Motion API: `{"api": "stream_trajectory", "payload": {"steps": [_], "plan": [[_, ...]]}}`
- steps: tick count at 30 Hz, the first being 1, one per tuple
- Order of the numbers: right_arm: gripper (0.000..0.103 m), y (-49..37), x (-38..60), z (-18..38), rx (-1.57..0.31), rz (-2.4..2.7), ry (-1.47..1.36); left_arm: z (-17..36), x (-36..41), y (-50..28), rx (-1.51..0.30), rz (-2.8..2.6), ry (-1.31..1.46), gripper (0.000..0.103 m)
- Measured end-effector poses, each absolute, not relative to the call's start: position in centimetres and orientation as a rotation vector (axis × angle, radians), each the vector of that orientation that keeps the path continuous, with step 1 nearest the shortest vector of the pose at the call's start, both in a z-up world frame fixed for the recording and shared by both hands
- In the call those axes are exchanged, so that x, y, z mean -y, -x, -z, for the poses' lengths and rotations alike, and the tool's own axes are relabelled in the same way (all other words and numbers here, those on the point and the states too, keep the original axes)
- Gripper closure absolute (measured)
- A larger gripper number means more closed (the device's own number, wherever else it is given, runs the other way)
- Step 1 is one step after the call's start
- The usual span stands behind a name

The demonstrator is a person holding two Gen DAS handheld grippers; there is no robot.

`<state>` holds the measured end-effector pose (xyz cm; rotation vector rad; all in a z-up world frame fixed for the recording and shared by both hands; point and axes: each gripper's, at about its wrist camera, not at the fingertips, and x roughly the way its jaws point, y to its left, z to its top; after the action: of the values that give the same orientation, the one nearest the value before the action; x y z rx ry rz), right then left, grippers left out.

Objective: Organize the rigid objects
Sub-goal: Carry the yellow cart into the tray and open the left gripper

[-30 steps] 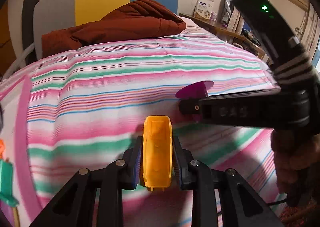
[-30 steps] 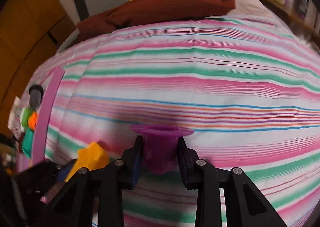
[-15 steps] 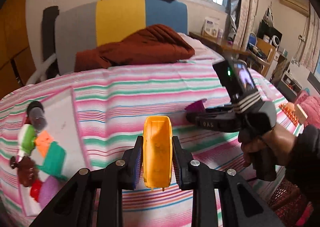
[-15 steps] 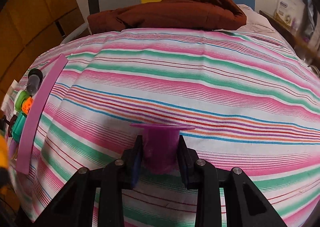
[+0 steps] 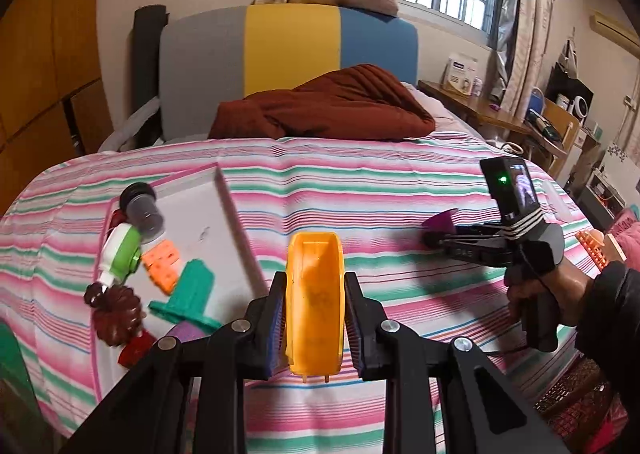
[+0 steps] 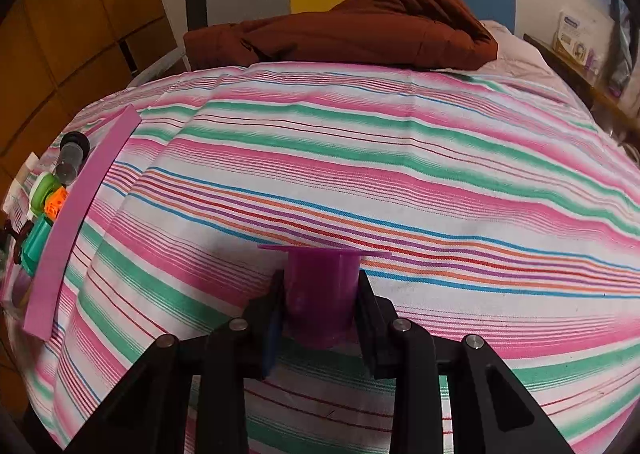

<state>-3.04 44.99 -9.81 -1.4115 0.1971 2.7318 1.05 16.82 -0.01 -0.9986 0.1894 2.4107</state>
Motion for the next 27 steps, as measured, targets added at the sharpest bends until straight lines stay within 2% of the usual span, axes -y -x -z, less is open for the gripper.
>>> {"api": "stream_trajectory", "payload": {"steps": [19,27], "plan": [[0.07,2.7,-44.8,10.0,-0.173,-2.764,1.343,0.3,-12.1,-2.0,-0.158,-2.442,0.991,0.077],[0.07,2.8,-44.6,10.1,-0.142,-2.758,1.344,1.1,-5.7,-1.2,-0.011,-2.504,1.101,0.077]]}}
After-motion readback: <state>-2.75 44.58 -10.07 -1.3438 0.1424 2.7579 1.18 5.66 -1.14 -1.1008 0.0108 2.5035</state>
